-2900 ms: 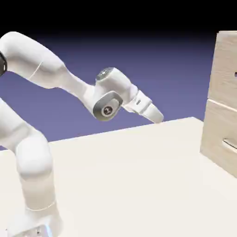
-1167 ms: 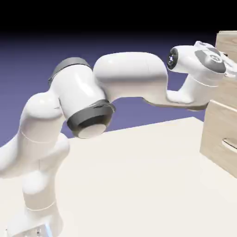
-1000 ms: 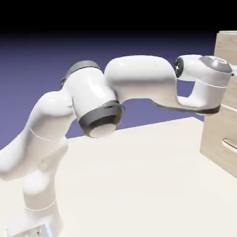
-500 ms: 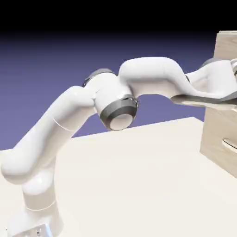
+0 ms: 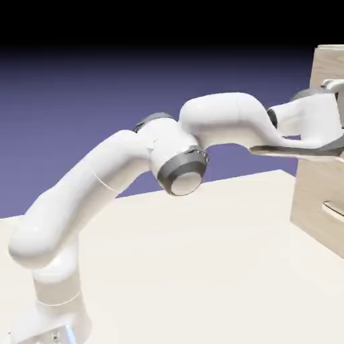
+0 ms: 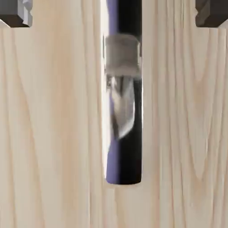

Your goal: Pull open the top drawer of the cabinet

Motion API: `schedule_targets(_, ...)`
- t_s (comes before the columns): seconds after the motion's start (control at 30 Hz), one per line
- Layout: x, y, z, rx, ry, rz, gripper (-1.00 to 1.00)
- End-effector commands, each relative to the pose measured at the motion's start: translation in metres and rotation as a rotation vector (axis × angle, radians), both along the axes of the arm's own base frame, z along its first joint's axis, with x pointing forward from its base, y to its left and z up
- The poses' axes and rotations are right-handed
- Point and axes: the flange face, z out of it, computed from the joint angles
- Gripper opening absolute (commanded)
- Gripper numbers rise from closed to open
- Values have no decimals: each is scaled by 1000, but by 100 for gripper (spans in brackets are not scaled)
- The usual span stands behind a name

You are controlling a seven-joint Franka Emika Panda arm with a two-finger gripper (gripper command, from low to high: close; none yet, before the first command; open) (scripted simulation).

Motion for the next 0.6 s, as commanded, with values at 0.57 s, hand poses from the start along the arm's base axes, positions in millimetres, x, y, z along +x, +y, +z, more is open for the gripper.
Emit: schedule_targets(0.57,26,-13,3,-5,-13,2,0)
